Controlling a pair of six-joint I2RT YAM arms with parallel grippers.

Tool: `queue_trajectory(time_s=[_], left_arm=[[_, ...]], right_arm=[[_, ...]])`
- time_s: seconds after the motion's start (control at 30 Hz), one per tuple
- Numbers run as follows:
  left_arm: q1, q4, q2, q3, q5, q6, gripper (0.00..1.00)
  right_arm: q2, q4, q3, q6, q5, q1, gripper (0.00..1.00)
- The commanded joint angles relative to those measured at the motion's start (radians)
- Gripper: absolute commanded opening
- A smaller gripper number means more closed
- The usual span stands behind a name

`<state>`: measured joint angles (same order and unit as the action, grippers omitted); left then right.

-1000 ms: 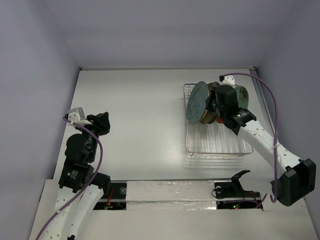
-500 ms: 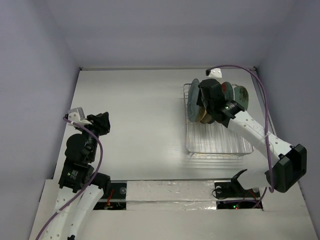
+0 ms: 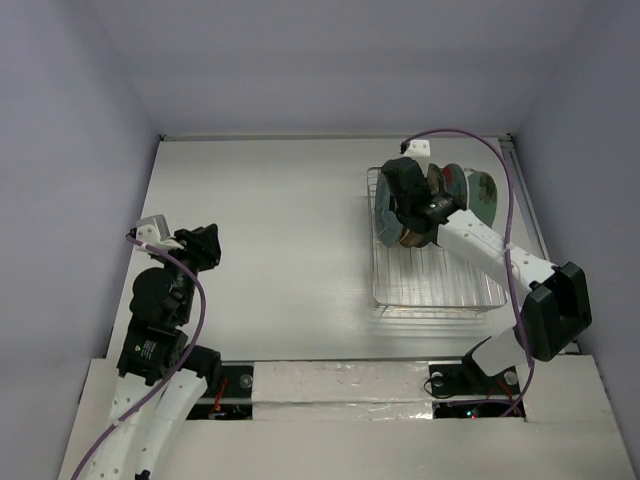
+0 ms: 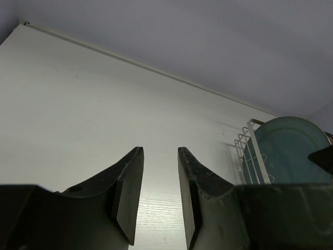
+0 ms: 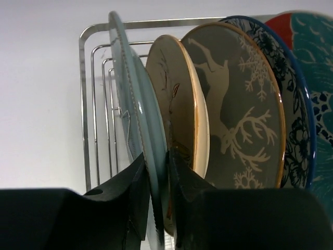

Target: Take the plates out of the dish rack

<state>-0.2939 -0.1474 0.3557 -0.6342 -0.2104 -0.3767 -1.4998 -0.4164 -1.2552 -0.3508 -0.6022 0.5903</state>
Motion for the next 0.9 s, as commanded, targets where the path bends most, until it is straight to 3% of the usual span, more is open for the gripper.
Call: queue_trajectory(time_s=[0.0,0.17,0.53,0.73,0.87], left_arm=[[-0.005,0.043,-0.011,0.007,0.003,-0.004,0.3],[-0.005,0.043,-0.014,0.007,0.003,-0.004,0.3],[-0.005,0.043,-0.009,0.007,0.003,-0.004,0.31],[-0.005,0.043,-0.009,0.005,0.003,-0.002,0.32],[-0.005,0.042,-0.012,0.005,0.003,-0.004,0.35]], right_arm=[[-0.027,0.018,-0.041,-0.01,-0.016,0.009,0.2],[0.009,-0.01,-0.101,0.033,-0.077,0.019,0.01],[0.105,-0.031,-0.295,0.137,-0.175,0.066,0.0],[0.153,-0.045,-0.331,0.142,-0.228,0.121,0.0],[0.165,0.033,-0.319,0.148,-0.219,0.17,0.0]])
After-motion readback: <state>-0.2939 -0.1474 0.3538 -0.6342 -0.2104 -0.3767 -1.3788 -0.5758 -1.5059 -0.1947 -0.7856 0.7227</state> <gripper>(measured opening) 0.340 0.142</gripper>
